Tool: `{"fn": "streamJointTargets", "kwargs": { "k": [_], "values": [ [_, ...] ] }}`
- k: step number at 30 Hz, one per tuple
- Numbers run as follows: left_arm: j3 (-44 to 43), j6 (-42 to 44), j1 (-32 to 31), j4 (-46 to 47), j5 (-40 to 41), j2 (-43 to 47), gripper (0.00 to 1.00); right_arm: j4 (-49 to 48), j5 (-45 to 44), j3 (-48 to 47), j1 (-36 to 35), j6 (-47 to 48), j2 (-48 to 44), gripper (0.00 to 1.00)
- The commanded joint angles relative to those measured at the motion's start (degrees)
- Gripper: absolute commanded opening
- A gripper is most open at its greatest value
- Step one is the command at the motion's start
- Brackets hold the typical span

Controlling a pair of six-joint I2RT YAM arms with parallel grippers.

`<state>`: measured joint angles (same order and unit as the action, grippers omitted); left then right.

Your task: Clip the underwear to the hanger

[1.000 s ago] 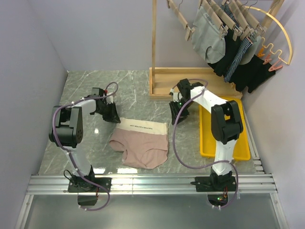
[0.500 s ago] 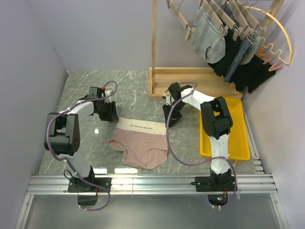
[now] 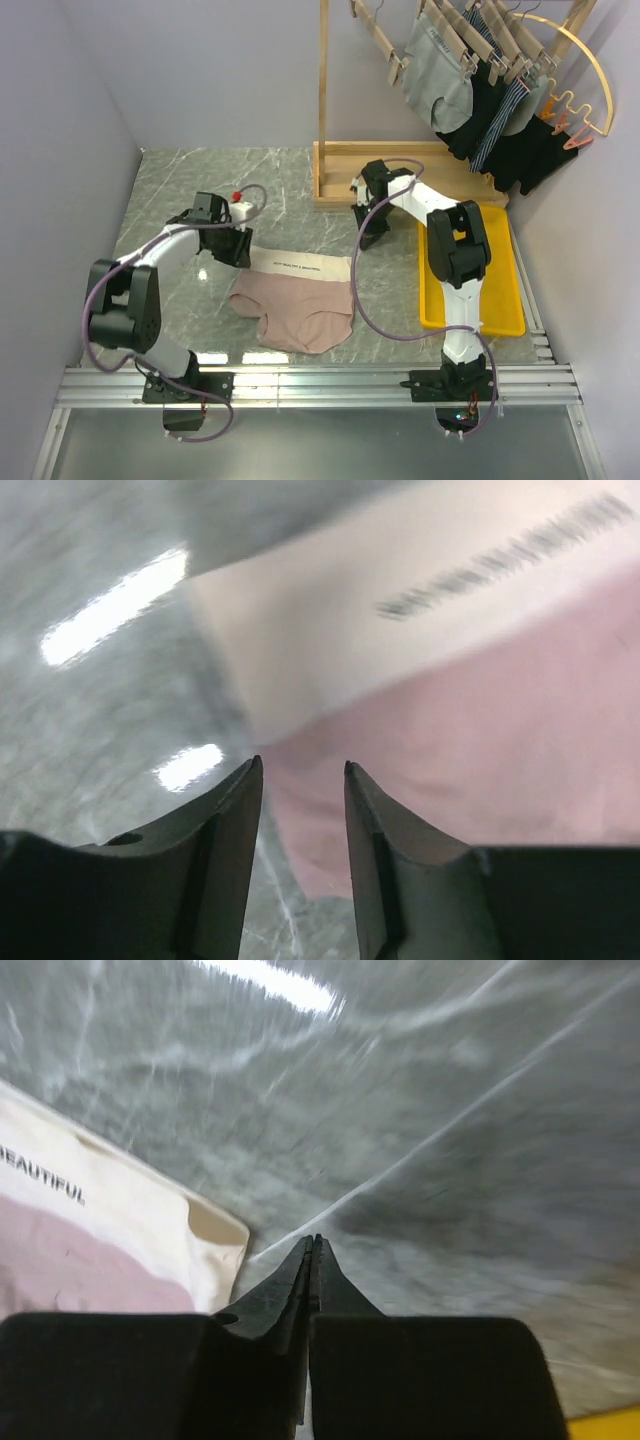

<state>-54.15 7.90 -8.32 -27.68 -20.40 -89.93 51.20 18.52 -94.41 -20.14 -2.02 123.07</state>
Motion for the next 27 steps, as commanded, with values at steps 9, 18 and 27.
{"fn": "streamJointTargets", "kwargs": {
  "k": [9, 18, 27],
  "values": [
    [7.1, 49.2, -18.5, -27.4, -12.2, 22.5, 0.53, 2.8, 6.9, -3.0, 0.5, 4.3, -6.5, 0.25],
    [12.0, 33.1, -45.7, -18.2, -0.3, 18.7, 0.66, 3.5, 15.2, 0.6, -3.5, 5.4, -5.9, 0.3],
    [14.4, 25.1, -54.3, -6.5, 9.4, 9.6, 0.47, 2.0, 12.2, 3.4, -4.6, 6.8, -2.9, 0.27]
  ]
}}
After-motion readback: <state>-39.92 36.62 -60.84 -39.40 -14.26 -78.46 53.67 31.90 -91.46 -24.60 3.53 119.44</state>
